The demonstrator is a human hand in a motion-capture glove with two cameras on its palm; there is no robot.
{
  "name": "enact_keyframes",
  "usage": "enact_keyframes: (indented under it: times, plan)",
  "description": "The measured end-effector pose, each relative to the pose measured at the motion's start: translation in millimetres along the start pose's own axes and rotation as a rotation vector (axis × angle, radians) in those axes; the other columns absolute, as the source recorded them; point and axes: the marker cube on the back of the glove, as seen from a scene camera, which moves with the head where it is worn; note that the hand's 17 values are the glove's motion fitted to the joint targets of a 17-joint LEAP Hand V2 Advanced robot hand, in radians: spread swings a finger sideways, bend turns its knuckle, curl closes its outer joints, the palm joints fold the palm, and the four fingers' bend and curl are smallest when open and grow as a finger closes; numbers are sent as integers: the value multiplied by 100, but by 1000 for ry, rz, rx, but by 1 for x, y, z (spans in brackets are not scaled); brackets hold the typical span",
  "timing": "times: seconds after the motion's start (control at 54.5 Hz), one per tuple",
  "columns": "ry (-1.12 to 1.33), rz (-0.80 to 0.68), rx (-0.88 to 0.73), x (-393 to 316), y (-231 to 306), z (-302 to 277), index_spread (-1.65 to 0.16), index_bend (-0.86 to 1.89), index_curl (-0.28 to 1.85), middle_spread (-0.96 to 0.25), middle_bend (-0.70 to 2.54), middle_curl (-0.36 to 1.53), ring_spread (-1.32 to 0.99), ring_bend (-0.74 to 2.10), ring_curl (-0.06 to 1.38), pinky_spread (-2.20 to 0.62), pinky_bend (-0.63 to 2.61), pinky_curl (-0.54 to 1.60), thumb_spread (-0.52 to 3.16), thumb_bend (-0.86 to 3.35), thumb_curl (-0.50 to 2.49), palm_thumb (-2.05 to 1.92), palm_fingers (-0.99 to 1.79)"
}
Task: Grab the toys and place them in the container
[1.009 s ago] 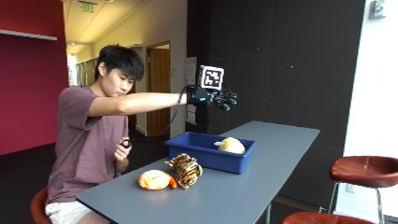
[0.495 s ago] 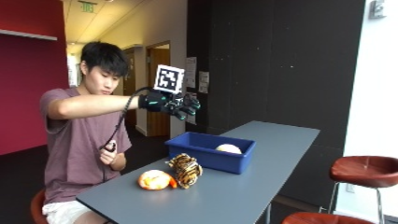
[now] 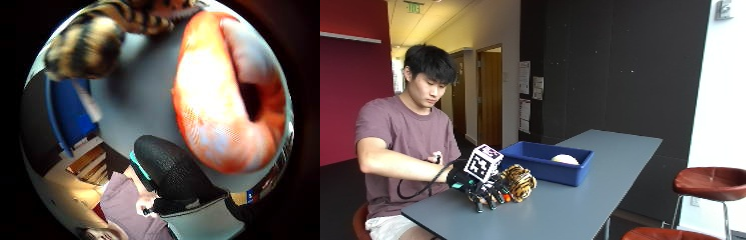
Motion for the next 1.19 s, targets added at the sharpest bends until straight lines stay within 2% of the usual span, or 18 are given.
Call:
enact_keyframes:
  times: [0.092,0.165,0.202,0.293,0.312,0.33,0.367,0.385,0.459,0.55,0.642,0.752,1.009,1.192]
  plan:
    - [12,-16,215,-4,0,11,-16,0,8,10,16,21,6,39,36,6,102,36,109,-9,26,-13,-22]
    - [5,-75,357,-8,3,17,-19,2,7,3,26,25,0,61,42,2,102,35,109,-8,25,-11,5]
    - [-7,-100,431,-10,3,18,-19,3,6,0,26,26,-3,69,43,-1,103,35,111,-8,24,-11,9]
    - [-6,-114,609,-11,2,15,-17,6,4,-5,46,33,-14,98,50,-16,107,35,123,-3,23,-5,46]
    - [2,-119,637,-12,2,14,-17,6,4,-5,47,33,-16,100,51,-17,107,35,125,-3,23,-5,45]
    - [10,-124,662,-13,2,13,-16,9,4,-7,56,37,-18,107,54,-20,110,38,129,0,24,0,62]
    - [29,-131,707,-14,1,10,-15,14,4,-10,63,39,-21,115,56,-23,112,38,134,2,25,4,78]
    - [38,-135,723,-15,1,9,-14,15,5,-11,64,40,-22,116,56,-25,112,38,136,3,26,4,78]
    - [49,-159,731,-17,-1,3,-16,27,9,-16,72,45,-27,124,61,-30,113,41,139,9,31,16,96]
    - [42,-134,655,-13,-8,-8,-18,40,14,-20,84,53,-30,126,65,-34,117,46,133,14,38,30,113]
    - [17,-119,481,-7,-11,-21,-20,57,20,-21,96,60,-32,128,67,-37,116,49,125,12,43,33,117]
    - [-20,-121,422,-3,1,-50,-21,72,26,-21,105,66,-33,132,68,-39,116,51,117,10,48,35,117]
    - [-27,-71,584,-10,25,-190,-21,91,39,-18,117,73,-31,139,68,-41,119,56,104,4,58,36,113]
    - [-51,-196,689,-75,35,-275,-20,94,46,-17,120,75,-30,143,67,-41,120,59,99,1,63,37,110]
